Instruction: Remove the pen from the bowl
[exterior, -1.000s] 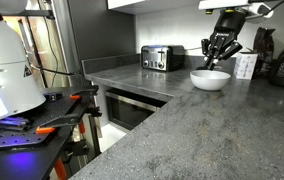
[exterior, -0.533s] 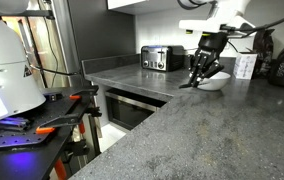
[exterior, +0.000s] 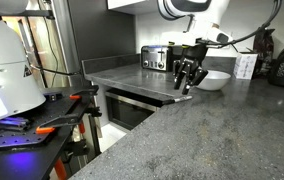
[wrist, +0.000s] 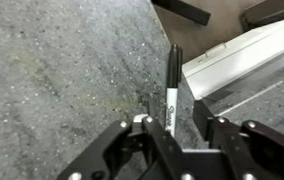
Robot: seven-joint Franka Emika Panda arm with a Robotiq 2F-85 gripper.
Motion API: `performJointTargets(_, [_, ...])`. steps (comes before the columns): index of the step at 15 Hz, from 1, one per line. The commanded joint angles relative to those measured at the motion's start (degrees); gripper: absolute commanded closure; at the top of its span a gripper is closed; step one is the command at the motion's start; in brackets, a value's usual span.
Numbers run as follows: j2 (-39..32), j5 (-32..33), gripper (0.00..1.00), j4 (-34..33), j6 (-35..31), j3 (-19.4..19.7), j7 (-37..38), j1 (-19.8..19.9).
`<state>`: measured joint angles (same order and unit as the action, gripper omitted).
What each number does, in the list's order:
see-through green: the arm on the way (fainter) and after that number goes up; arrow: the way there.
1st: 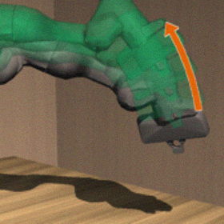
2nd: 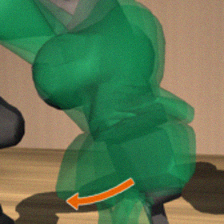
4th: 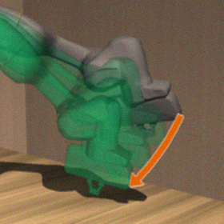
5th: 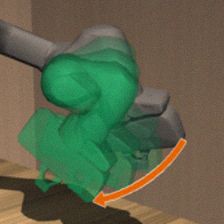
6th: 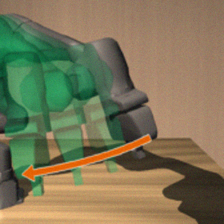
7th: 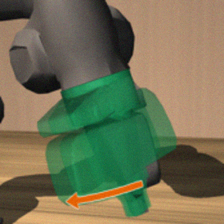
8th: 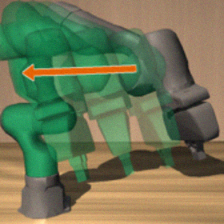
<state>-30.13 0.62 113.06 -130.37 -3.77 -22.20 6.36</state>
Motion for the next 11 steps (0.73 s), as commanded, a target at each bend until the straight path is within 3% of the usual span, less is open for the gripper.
performJointTargets(1, [6.44,2.61,0.24,6.59,-7.42,1.56,2.76,-1.55])
performJointTargets(4, [12.34,3.2,0.02,10.02,-8.08,1.3,4.03,-2.25])
performJointTargets(7, [17.68,-0.88,0.0,12.07,-2.35,-0.71,1.19,-2.19])
performJointTargets(11, [22.96,-1.06,0.0,15.16,1.49,-0.47,2.27,-4.18])
